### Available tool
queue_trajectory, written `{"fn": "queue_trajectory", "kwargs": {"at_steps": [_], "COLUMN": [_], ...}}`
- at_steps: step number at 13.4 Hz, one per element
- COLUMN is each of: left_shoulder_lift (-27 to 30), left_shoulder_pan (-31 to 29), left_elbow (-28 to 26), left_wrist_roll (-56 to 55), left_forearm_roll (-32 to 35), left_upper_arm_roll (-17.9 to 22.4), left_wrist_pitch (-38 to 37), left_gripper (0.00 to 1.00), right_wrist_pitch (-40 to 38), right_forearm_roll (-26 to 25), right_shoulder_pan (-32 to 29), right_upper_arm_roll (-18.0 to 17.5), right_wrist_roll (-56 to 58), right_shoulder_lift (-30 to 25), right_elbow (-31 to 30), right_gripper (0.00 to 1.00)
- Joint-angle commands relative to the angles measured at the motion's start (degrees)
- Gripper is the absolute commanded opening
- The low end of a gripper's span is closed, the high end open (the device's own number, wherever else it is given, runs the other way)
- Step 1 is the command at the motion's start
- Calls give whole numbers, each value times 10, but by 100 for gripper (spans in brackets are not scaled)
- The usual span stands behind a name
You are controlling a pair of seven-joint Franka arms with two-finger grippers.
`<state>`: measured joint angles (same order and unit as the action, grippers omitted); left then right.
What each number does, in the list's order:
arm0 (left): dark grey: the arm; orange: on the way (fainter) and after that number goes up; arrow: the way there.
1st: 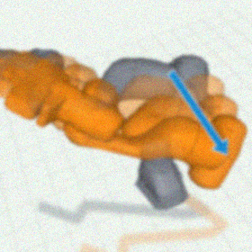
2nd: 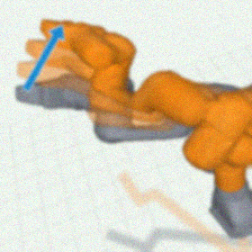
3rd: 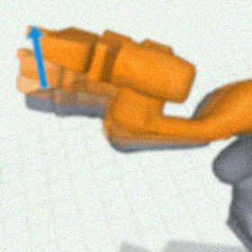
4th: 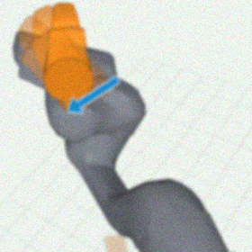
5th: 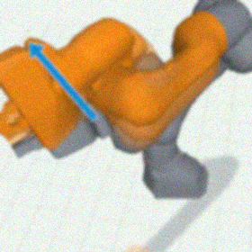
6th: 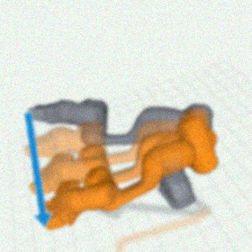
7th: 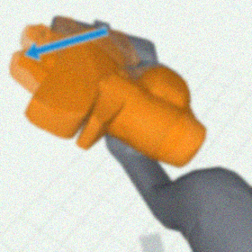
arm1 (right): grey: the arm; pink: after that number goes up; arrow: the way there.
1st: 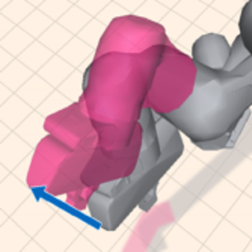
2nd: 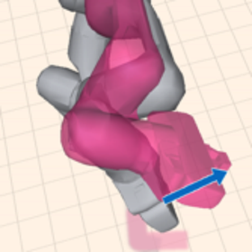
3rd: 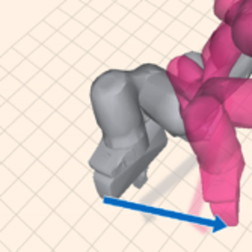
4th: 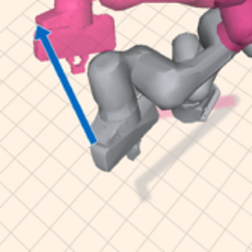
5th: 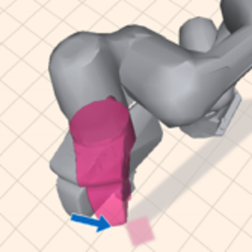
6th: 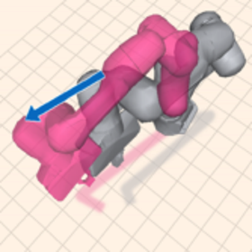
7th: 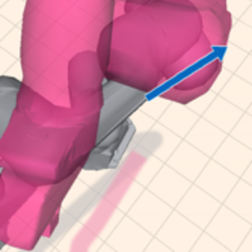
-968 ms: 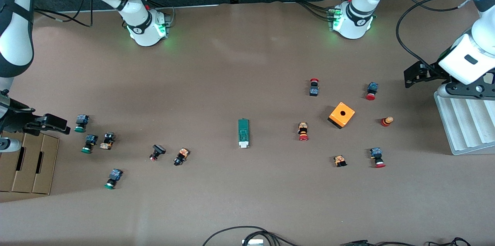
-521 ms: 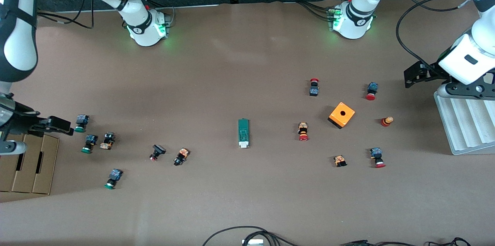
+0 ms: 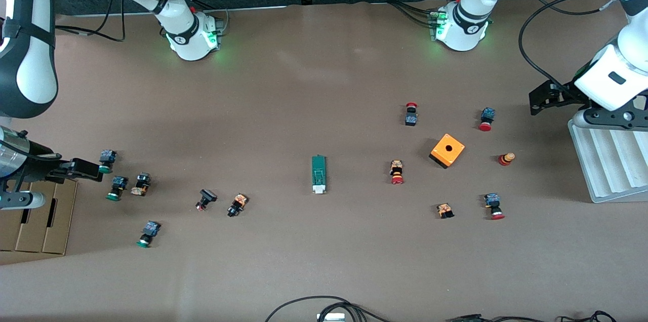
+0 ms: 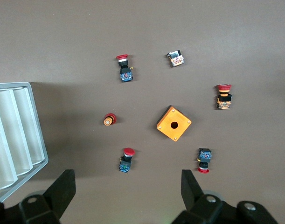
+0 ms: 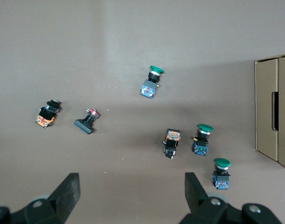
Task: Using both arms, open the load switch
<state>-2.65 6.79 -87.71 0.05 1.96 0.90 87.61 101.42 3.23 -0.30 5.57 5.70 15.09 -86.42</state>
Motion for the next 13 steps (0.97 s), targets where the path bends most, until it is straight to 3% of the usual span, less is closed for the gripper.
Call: {"fn": "queue_trajectory", "kwargs": {"at_steps": [1, 13], "left_shoulder_lift": [-2, -50], "left_shoulder_pan": [-5, 5], "left_elbow": [6, 27], "left_wrist_roll": [-2, 22], "left_forearm_roll": [-3, -7], "left_upper_arm_roll": [-2, -8], "left_wrist_pitch": [-2, 10], "left_gripper": [100, 100], "right_wrist_pitch": [2, 4], "right_forearm_roll": [-9, -9], "right_shoulder_pan": [1, 1], "right_upper_arm_roll": [0, 0], "right_wrist_roll": [-8, -6], "right_shoulder_lift": [2, 3], "right_elbow": [8, 8], "right_gripper": [100, 100]}}
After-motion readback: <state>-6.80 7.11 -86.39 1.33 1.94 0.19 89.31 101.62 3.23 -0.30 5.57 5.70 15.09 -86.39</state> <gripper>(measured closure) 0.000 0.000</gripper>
